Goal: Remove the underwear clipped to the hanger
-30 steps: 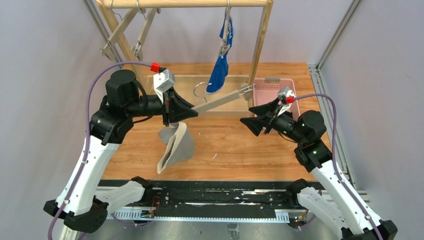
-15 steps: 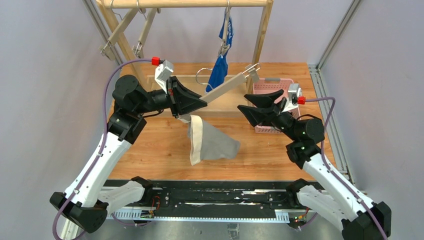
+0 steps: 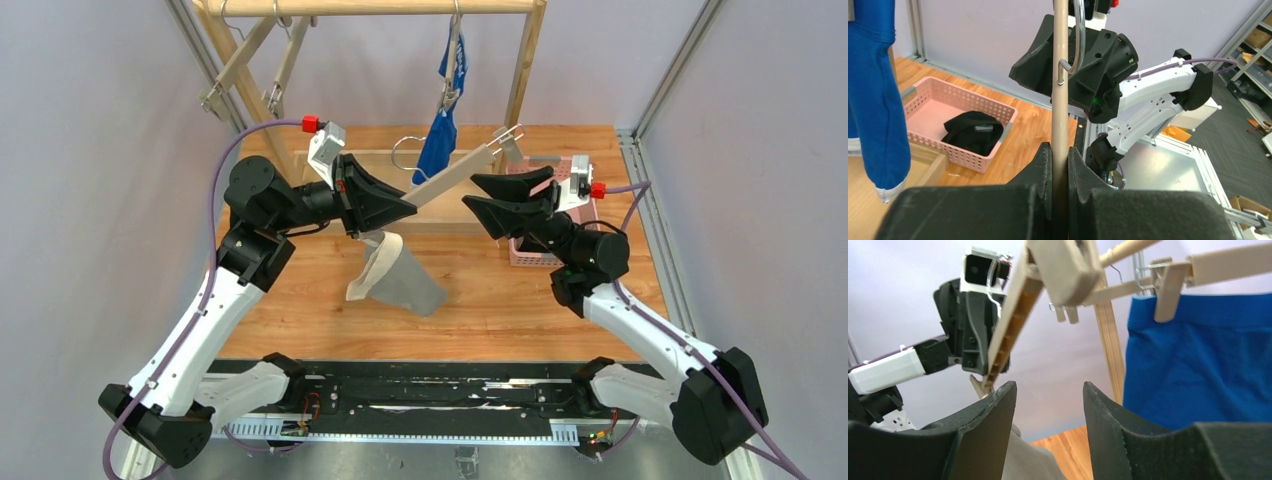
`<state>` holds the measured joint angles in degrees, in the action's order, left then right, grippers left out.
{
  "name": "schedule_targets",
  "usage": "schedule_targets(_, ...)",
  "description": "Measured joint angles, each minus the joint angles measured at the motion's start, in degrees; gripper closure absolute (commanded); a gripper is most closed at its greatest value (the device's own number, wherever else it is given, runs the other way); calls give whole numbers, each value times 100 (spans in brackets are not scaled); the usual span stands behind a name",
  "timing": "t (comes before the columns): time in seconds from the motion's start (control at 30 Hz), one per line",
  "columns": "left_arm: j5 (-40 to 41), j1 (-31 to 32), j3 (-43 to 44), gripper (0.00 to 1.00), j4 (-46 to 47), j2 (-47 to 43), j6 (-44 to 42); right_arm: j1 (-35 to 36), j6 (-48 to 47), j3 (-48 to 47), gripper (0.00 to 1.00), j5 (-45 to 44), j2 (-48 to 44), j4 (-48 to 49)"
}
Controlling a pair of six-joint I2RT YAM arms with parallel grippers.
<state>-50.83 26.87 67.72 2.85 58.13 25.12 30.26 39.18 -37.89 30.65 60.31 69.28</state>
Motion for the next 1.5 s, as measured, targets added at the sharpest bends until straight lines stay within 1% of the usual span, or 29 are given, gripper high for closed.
schedule_targets(0.1,103,0,-68,100,2,-52,-2,133,138,-146,41,15,302,527)
schedule_targets(0.27,166,2,-70,100,9,-66,0,317,308,-662,38,103,837,973)
schedule_targets(0.47,170,31,-70,100,9,-72,-2,492,313,-909,37,131,1130,1224)
schedule_targets(0.63,203,33,-133,100,188,-109,50,610,306,-1014,42,129,1268,1320)
schedule_targets(0.8,234,52,-199,100,348,-109,127,616,302,-1198,40,129,1373,1342)
schedule_targets(0.93,240,74,-208,100,382,-111,153,732,297,-1327,41,129,1425,1351)
schedule_targets(1.0,264,76,-208,100,439,-120,162,763,293,-1349,45,129,1429,1349)
schedule_targets(1.07,282,85,-208,100,461,-122,175,772,284,-1410,51,129,1462,1360)
schedule_targets(1.2,334,101,-208,100,540,-122,195,772,271,-1558,68,146,1569,1360)
schedule_targets(1.27,367,101,-210,100,553,-122,203,804,269,-1602,80,177,1596,1353)
schedule_targets(1.33,385,101,-227,100,599,-120,210,846,299,-1606,98,203,1598,1362)
schedule_targets(1.37,385,101,-240,100,643,-125,203,863,341,-1606,99,210,1596,1379)
schedule_targets(1.5,310,101,-269,100,804,-125,157,896,485,-1615,99,208,1569,1414)
